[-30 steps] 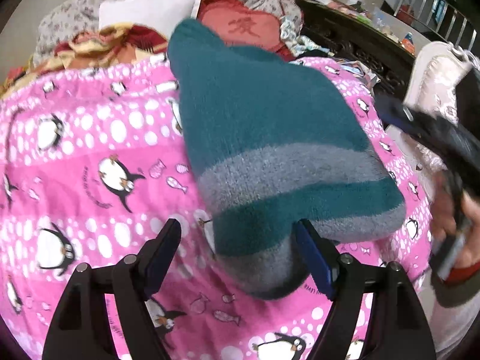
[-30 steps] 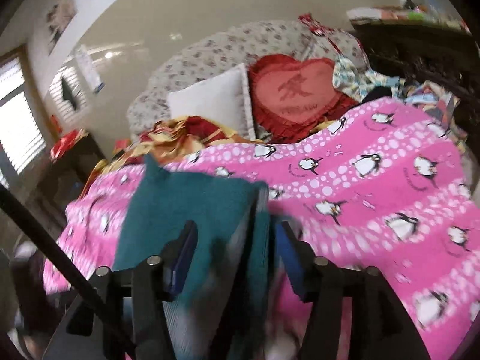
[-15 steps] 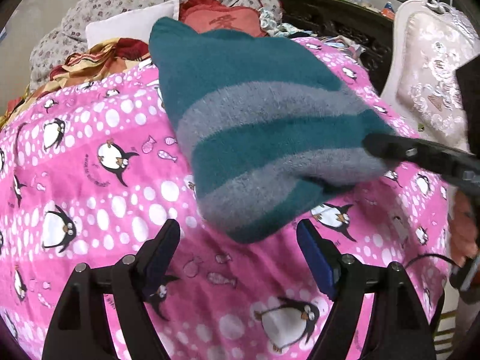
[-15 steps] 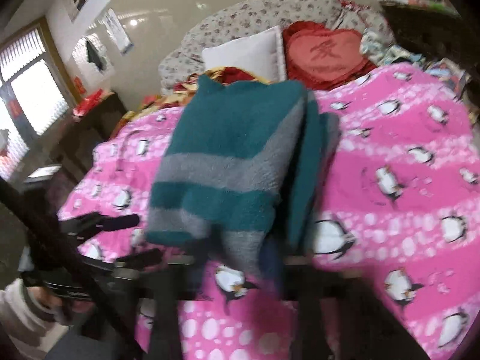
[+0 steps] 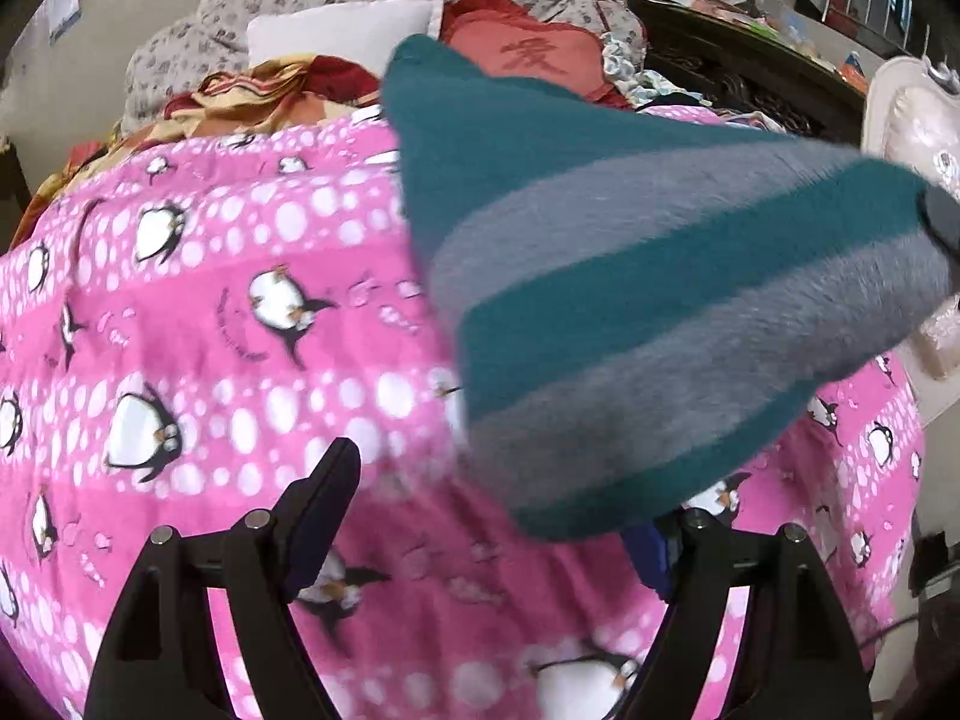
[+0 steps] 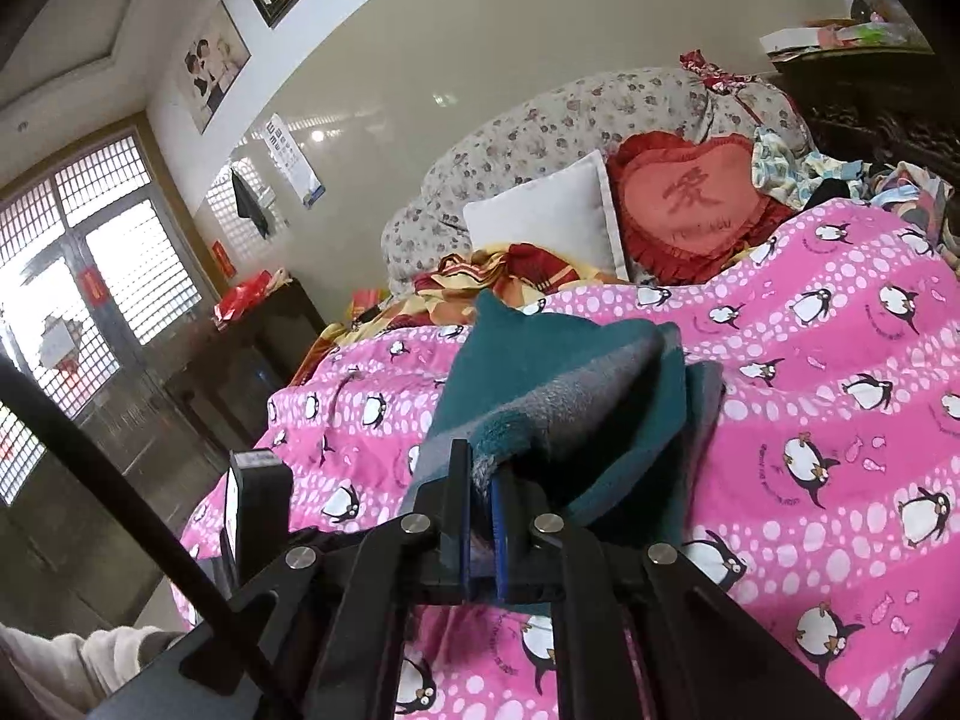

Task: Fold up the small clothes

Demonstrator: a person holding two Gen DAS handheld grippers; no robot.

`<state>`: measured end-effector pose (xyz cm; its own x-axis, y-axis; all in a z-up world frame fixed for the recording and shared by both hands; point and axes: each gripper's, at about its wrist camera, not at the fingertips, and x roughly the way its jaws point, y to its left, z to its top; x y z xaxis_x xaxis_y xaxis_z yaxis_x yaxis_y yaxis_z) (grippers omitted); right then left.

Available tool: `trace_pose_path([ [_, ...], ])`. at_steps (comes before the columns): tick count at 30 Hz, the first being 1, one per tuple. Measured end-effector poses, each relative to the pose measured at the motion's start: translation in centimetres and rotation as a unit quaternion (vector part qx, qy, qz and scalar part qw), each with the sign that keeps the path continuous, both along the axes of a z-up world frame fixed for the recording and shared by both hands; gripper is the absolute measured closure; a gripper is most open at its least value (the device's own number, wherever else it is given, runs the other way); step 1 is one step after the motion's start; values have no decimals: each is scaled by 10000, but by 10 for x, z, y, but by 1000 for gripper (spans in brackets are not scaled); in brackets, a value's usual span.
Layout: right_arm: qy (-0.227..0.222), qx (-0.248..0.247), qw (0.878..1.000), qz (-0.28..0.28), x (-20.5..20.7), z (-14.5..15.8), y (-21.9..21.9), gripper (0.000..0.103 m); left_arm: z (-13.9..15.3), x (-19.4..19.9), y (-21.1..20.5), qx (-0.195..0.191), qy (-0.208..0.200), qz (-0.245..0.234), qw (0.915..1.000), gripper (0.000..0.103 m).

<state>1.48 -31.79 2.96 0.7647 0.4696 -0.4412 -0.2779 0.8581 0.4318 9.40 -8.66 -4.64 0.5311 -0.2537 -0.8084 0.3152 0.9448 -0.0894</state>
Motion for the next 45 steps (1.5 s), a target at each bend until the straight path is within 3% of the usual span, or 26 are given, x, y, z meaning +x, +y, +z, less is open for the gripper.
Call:
trace_pose_path([
  [4, 165, -209, 9996, -83, -4, -13, -11, 99, -4, -4, 22, 50, -59, 5, 10000, 21],
  [9, 1072, -966, 9891, -284, 18, -75, -3, 99, -31, 4, 26, 67, 435, 112, 9990, 20],
  [11, 1208, -983, 9874, -288, 20, -85, -4, 99, -28, -1, 29, 170, 451, 59, 9988, 20],
  [15, 1163, -1063, 9872, -240, 17, -72, -9, 98, -9, -18, 41, 320, 191, 1, 9993, 20],
  [19, 734, -1019, 9913, -390, 10, -37, -5, 90, 16, -17, 50, 155, -65, 20, 9999, 20],
  [20, 621, -1032, 9920, -389, 11, -29, 0, 78, 21, -15, 48, 88, -112, 20, 9999, 20],
  [21, 571, -1049, 9921, -393, 14, -25, 4, 52, 27, -11, 45, 19, -181, 27, 9998, 20],
  [23, 657, -1119, 9906, -433, 30, -25, 15, 24, 34, -4, 39, -80, -258, 29, 9996, 20],
  [25, 814, -1275, 9872, -514, 48, -31, 24, 30, 35, 6, 29, -202, -326, 10, 9993, 20],
  [27, 1046, -1140, 9866, -513, 67, -43, 23, 56, 30, 16, 20, -246, -244, 19, 9994, 20],
  [28, 1233, -868, 9873, -501, 79, -52, 18, 62, 27, 22, 16, -317, -177, 25, 9993, 20],
  [29, 1297, -640, 9884, -457, 87, -58, 14, 80, 24, 28, 16, -379, -126, 32, 9992, 20],
  [30, 1276, -396, 9902, -417, 89, -60, 8, 91, 23, 33, 14, -472, -40, 72, 9989, 20],
  [33, 832, -426, 9944, -486, 73, -44, -1, 93, 29, 37, 19, -790, -71, 79, 9968, 19],
  [34, 709, -568, 9944, -540, 66, -39, -3, 93, 30, 38, 19, -840, -121, 85, 9964, 14],
  [38, 1135, -1086, 9853, -678, 81, -67, 3, 94, 21, 53, 14, -1115, 46, 55, 9937, 11],
  [40, 1157, -1021, 9860, -636, 83, -78, 5, 93, 12, 61, 12, -1226, 269, 44, 9921, 11],
  [41, 1103, -920, 9874, -662, 81, -75, 2, 91, 11, 62, 13, -1324, 320, 44, 9907, 9],
  [43, 1029, -616, 9897, -776, 75, -68, -10, 75, 9, 66, 17, -1485, 311, 43, 9884, 5],
  [44, 1012, -574, 9887, -943, 73, -66, -16, 45, 9, 67, 17, -1496, 277, 46, 9883, 3],
  [45, 979, -561, 9877, -1081, 72, -65, -21, 25, 9, 68, 18, -1525, 239, 28, 9880, 3],
])
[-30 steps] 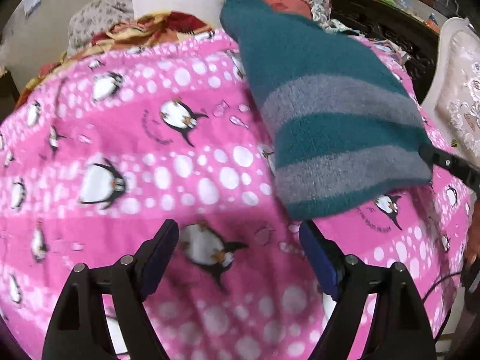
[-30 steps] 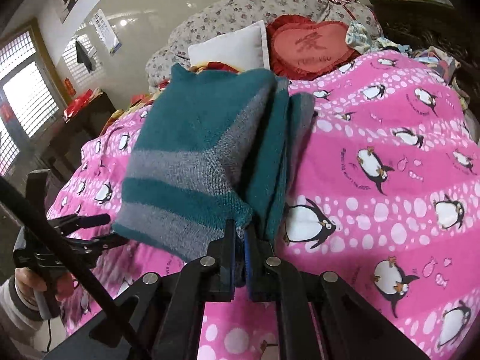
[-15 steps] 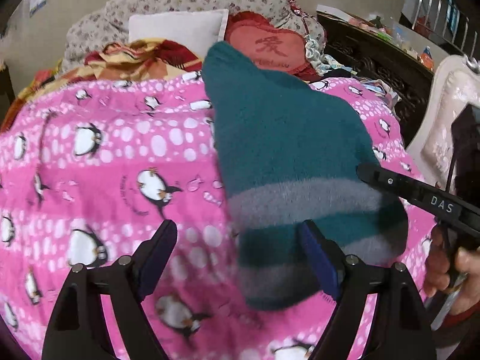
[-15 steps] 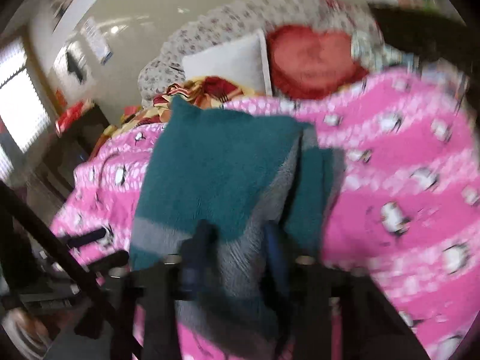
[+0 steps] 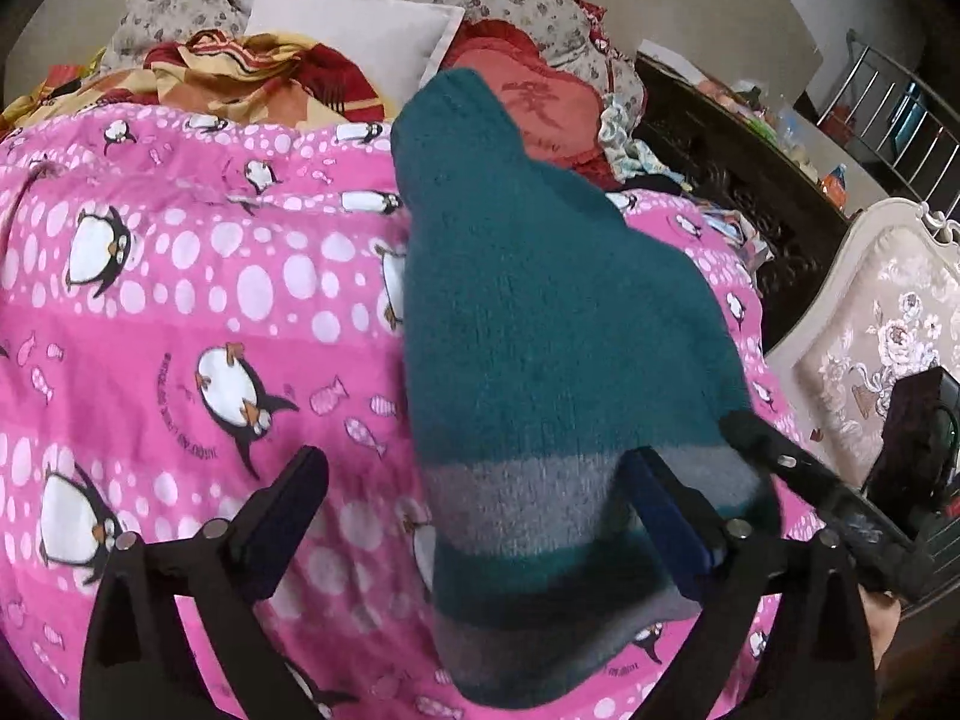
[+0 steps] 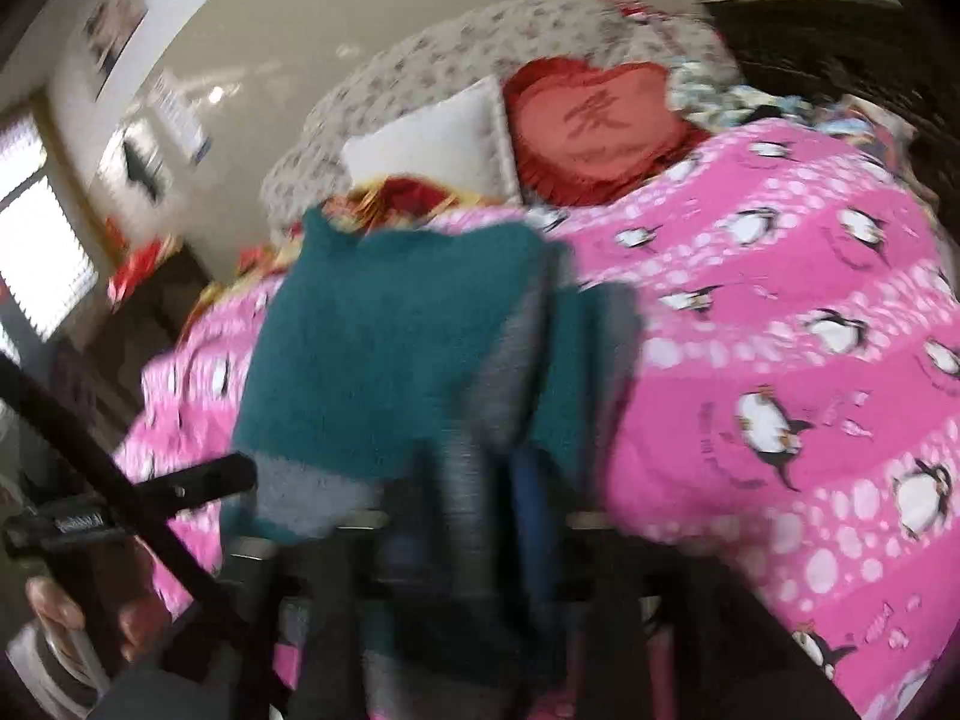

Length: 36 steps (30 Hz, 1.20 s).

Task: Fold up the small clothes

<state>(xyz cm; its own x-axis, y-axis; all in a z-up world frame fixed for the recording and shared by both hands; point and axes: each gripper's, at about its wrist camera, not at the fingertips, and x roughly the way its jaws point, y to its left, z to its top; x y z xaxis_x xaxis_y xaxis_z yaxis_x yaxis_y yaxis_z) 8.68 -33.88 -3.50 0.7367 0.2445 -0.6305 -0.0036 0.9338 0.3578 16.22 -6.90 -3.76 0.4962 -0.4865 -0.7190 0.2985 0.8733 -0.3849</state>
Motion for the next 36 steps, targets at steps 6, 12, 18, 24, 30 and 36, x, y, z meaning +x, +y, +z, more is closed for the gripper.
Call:
trace_pose_path([
  [6, 184, 440, 9988, 71, 15, -17, -8, 15, -6, 15, 1, -432, -9, -126, 9990, 1],
  [12, 389, 1160, 9919, 327, 36, -43, -13, 12, -27, 43, -3, -1047, 446, -318, 9930, 0],
  [18, 285, 1295, 9898, 526, 32, -39, -9, 48, -31, 46, -7, -1344, 584, -536, 9878, 25],
  [24, 25, 1054, 9920, 695, 6, -3, 10, 53, -5, 22, 11, -1376, 696, -654, 9859, 35],
  [30, -72, 1074, 9868, 1210, -40, 22, 50, 53, 26, -26, 53, -1077, 650, -719, 9895, 34],
  [36, 389, 1103, 9794, 1644, -74, 0, 93, 52, 10, -75, 88, -430, 1190, -587, 9902, 30],
])
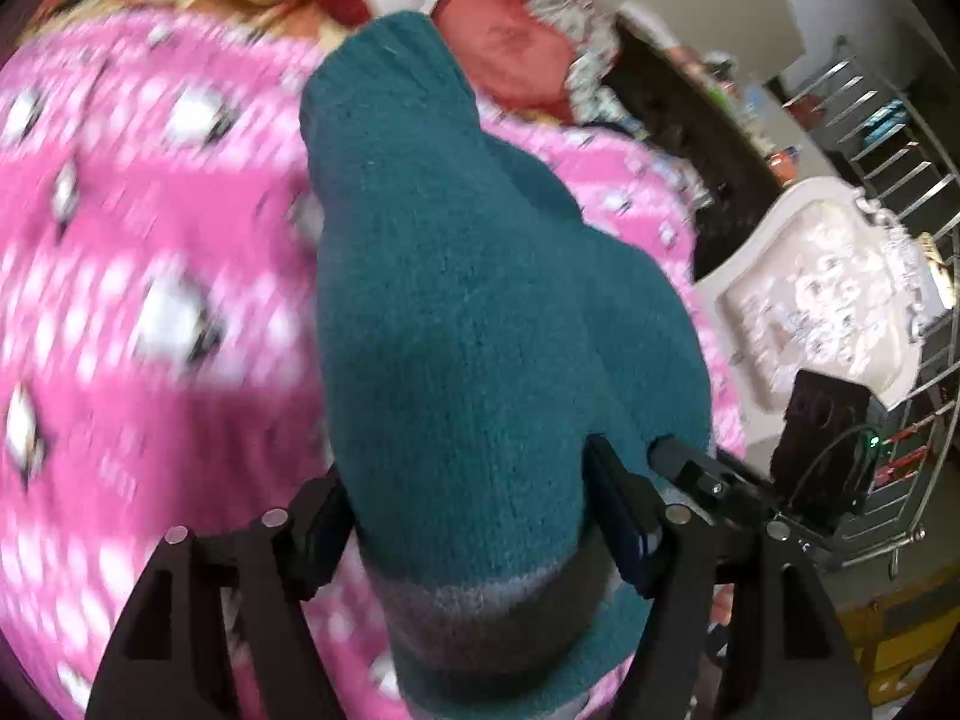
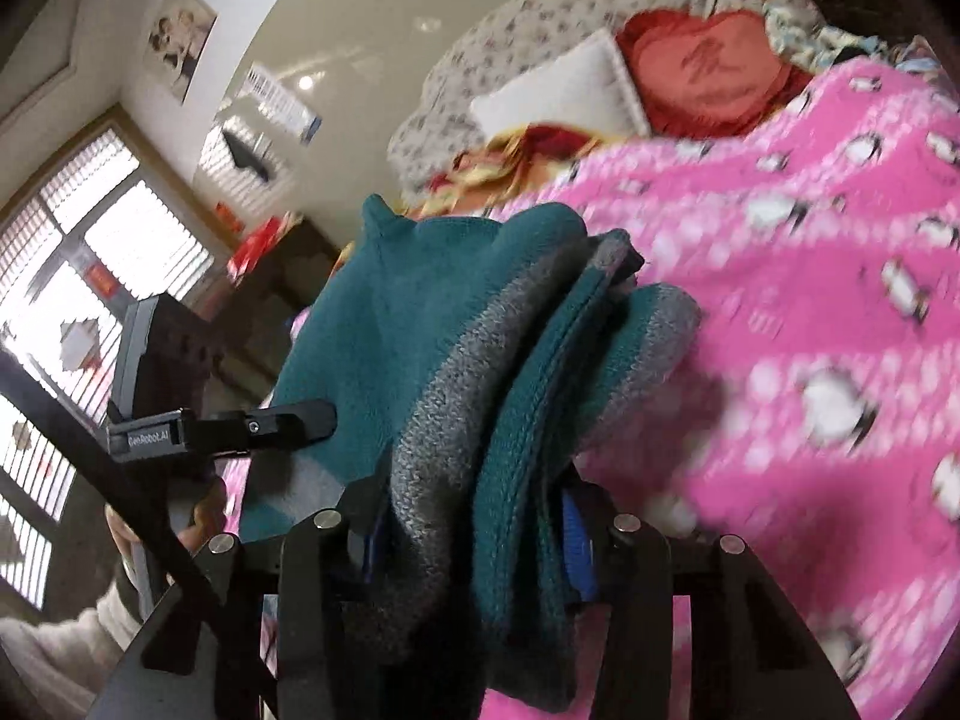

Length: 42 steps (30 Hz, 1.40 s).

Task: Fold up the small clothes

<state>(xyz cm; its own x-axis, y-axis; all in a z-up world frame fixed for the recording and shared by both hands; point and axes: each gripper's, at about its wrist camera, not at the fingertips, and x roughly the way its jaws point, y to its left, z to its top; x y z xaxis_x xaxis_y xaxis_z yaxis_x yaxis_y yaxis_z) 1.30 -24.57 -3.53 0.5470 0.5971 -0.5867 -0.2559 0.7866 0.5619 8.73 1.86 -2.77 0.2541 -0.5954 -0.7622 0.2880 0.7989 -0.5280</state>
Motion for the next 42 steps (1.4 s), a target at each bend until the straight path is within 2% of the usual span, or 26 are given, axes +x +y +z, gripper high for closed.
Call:
trace_pose_path([
  [2, 311, -254, 9992, 52, 2, -16, 11, 49, -22, -8, 6, 363, 160, 130, 9991, 25],
  [3, 366, -546, 9978, 19, 3, -21, 16, 45, -30, -10, 10, 435, 148, 270, 9986, 24],
  [4, 322, -810, 9962, -14, 2, -20, 20, 43, -33, -13, 18, 360, 2, 526, 9980, 17],
  [5, 201, -990, 9949, -61, -2, -13, 23, 40, -32, -15, 21, 373, -34, 592, 9975, 13],
  [7, -55, -1278, 9916, -180, -10, 5, 21, 36, -20, -20, 26, 462, -191, 677, 9965, 13],
  [9, -259, -1606, 9860, -363, -14, 27, 16, 34, -7, -26, 29, 732, -499, 789, 9929, 13],
  [11, -367, -1697, 9838, -455, -19, 46, 12, 33, 5, -30, 25, 1098, -793, 848, 9871, 13],
  [15, -400, -1606, 9848, -524, -23, 69, 16, 16, 14, -45, 16, 1374, -1032, 797, 9819, 13],
  [19, -576, -1917, 9789, -414, -31, 67, 48, 15, 7, -51, 1, 1739, -1249, 842, 9732, 13],
  [22, -650, -2280, 9712, -224, -32, 46, 74, 21, 6, -56, -2, 1872, -1456, 956, 9667, 13],
  [24, -605, -2632, 9627, -167, -31, 29, 82, 42, 5, -57, -3, 1919, -1516, 1013, 9643, 13],
  [26, -531, -2996, 9524, -177, -29, 14, 83, 52, 6, -57, -2, 1913, -1523, 1065, 9638, 13],
  [28, -494, -3237, 9448, -113, -27, 2, 83, 52, 5, -58, -2, 1925, -1545, 1088, 9629, 13],
  [30, -421, -3230, 9453, -144, -27, 0, 79, 52, 6, -60, -2, 1942, -1583, 1110, 9617, 13],
  [34, -512, -3008, 9520, -258, -33, 17, 75, 52, 10, -64, -3, 2040, -1697, 1226, 9563, 13],
  [35, -551, -2924, 9542, -308, -34, 23, 75, 48, 11, -64, -4, 2056, -1705, 1245, 9556, 13],
  [36, -580, -2867, 9556, -353, -36, 27, 75, 39, 12, -65, -4, 2074, -1725, 1269, 9545, 13],
  [38, -661, -2796, 9566, -493, -39, 35, 77, 31, 15, -67, -4, 2114, -1785, 1302, 9521, 13],
  [42, -634, -2663, 9590, -740, -37, 41, 79, 26, 24, -75, -6, 2301, -2043, 1450, 9404, 13],
])
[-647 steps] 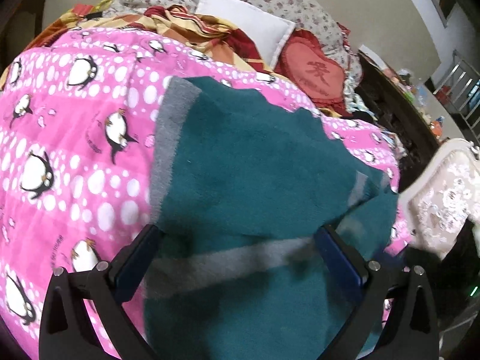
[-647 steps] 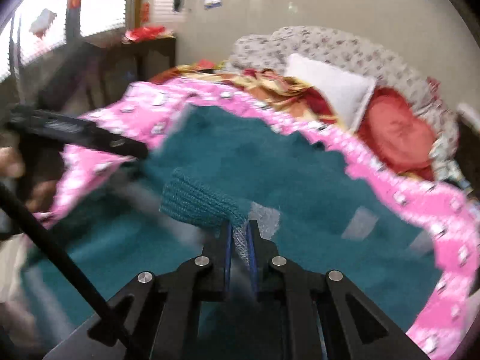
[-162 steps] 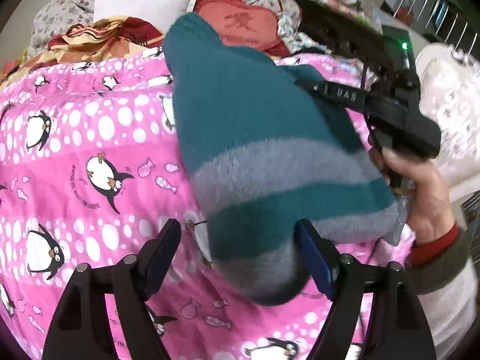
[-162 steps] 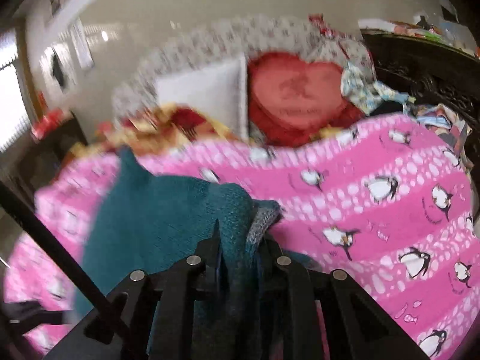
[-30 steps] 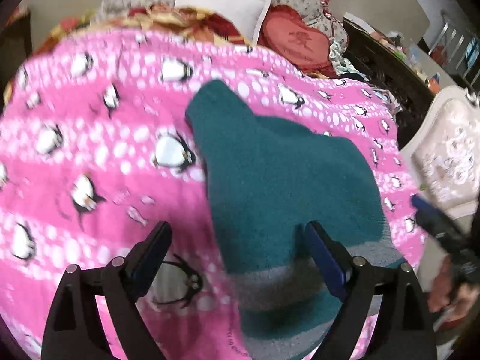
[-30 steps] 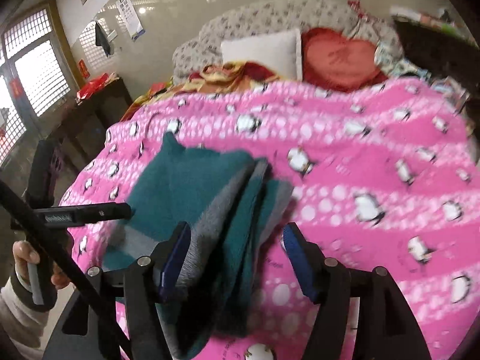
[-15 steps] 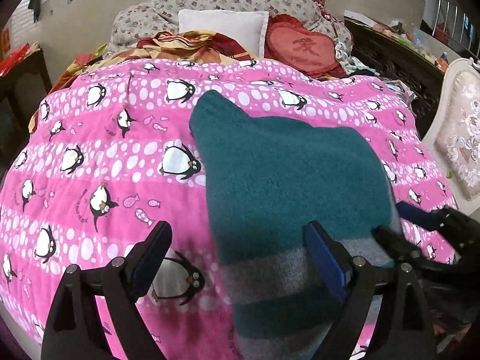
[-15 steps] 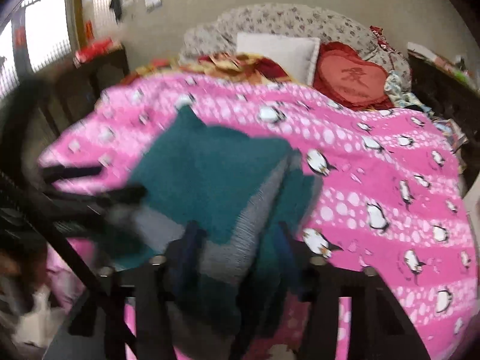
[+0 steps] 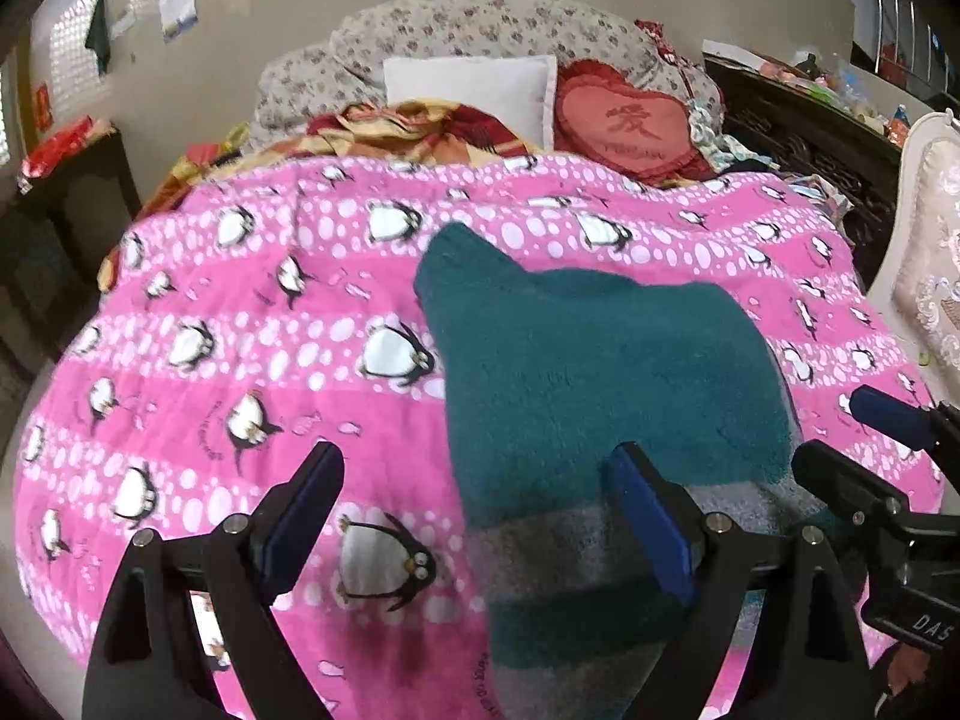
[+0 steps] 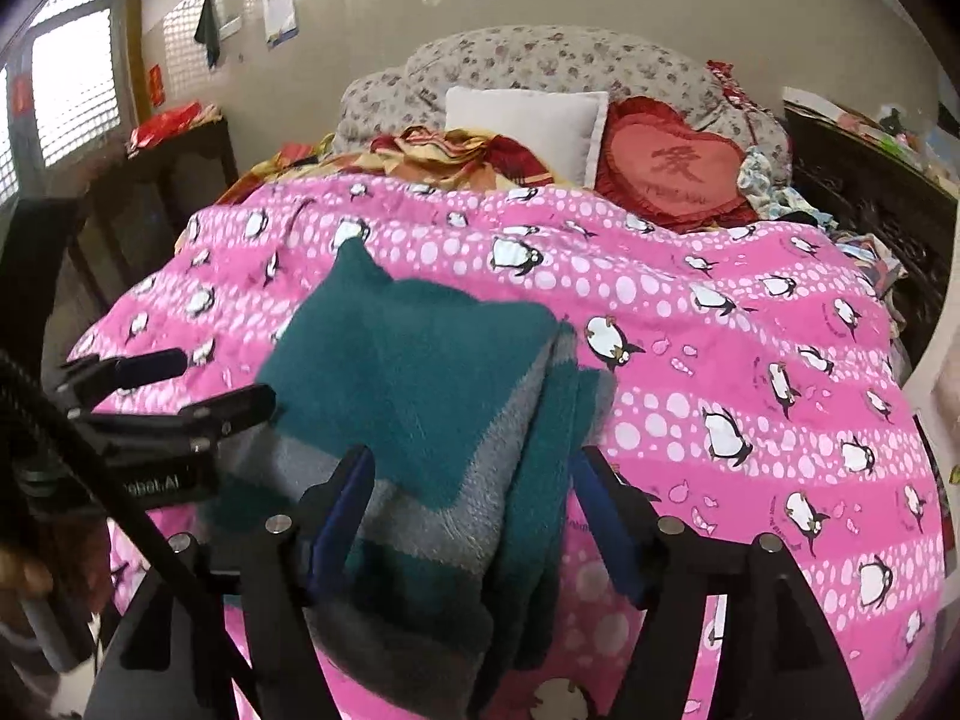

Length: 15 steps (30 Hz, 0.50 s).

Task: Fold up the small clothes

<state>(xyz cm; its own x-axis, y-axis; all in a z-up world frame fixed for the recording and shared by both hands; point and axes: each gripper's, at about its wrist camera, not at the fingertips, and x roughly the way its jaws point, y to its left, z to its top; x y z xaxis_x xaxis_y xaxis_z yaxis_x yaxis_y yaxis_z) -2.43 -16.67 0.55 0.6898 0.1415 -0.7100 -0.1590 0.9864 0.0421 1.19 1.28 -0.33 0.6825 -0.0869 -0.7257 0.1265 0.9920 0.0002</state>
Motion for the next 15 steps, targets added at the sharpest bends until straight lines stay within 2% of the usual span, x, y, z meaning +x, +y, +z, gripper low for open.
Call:
trace_pose_path([
  [6, -6, 119, 9996, -264, 0, 3, 0, 17, 7, -6, 6, -114, -88, 131, 9998, 13],
  [15, -65, 89, 9991, -416, -4, 6, 0, 13, 6, -8, 5, -197, -39, 167, 9997, 13],
])
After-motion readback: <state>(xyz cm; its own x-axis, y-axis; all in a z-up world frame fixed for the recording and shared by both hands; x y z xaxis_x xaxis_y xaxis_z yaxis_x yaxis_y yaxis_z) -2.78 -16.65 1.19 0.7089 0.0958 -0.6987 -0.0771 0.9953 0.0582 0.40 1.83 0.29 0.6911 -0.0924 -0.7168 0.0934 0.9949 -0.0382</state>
